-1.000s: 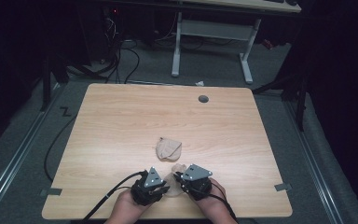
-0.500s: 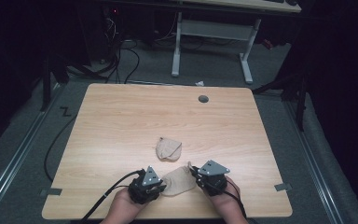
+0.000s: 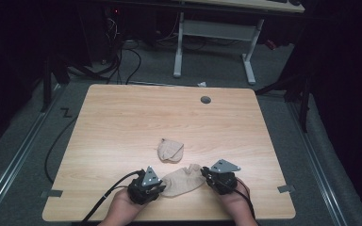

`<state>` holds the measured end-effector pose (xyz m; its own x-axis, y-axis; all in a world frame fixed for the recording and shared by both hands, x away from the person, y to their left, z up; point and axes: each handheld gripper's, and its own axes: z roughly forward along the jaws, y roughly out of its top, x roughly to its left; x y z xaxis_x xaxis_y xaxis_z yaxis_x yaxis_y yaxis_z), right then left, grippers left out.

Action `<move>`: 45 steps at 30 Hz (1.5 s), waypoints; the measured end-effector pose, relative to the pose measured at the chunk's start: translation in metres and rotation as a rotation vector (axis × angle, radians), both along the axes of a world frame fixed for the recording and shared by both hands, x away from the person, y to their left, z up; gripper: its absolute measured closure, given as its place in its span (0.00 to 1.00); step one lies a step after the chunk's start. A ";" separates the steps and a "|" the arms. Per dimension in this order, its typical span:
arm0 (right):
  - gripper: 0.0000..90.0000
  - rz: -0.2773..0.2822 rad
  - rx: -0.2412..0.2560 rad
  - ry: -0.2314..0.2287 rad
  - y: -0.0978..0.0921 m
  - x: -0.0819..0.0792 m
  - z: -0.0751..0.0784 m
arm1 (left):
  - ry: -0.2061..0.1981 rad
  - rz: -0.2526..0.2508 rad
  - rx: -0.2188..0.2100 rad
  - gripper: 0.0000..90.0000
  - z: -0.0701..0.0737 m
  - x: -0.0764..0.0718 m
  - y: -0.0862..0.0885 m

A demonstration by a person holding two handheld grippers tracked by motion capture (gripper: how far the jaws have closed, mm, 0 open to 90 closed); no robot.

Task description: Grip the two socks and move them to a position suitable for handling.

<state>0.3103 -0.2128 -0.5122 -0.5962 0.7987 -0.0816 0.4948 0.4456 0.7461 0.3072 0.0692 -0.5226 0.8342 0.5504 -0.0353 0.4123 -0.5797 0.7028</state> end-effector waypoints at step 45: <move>1.00 0.089 0.033 -0.013 0.050 0.036 0.022 | -0.045 0.218 -0.107 0.62 0.016 0.015 0.085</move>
